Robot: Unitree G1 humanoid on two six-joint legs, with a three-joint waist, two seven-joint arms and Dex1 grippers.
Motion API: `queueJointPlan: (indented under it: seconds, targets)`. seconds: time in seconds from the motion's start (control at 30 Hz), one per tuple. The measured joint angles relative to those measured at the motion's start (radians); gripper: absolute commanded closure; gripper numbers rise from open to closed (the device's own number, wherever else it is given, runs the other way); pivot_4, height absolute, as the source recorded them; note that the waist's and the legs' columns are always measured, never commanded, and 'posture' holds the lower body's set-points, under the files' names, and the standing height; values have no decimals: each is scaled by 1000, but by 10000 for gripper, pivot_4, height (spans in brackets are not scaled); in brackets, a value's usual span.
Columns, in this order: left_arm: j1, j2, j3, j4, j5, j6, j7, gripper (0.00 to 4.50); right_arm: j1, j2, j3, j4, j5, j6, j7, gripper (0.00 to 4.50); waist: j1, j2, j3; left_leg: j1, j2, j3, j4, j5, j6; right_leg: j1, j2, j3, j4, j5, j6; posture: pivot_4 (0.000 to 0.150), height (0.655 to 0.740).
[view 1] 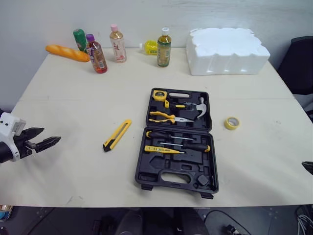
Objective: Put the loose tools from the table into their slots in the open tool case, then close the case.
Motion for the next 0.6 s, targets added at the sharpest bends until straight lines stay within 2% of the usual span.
queueJointPlan:
  seconds: [0.1,0.27,0.43,0.6]
  targets:
    - [7,-17,-2,-54,-10,22,12,231,-18,0,9,15,-2,-5,0,0,-1,0,0,0,0,0,-2,0,-1,-1,0,0,0,0,0,1500,7383]
    - [58,-82,-44,-376,-101,206,39,231,-77,-5,23,-62,68,59,3,0,-4,1,0,0,0,1,-2,1,-1,-1,1,1,-1,0,0,1500,7383]
    - [52,-120,-112,-583,-132,376,135,231,-119,-32,9,-273,266,201,5,0,-2,1,0,0,1,0,-2,1,-2,-1,3,0,1,0,0,1500,7383]
    - [6,-159,-221,-666,-112,491,252,231,-214,-89,28,-447,489,292,-46,0,1,1,0,0,1,0,0,2,-2,0,3,0,2,0,0,1500,7383]
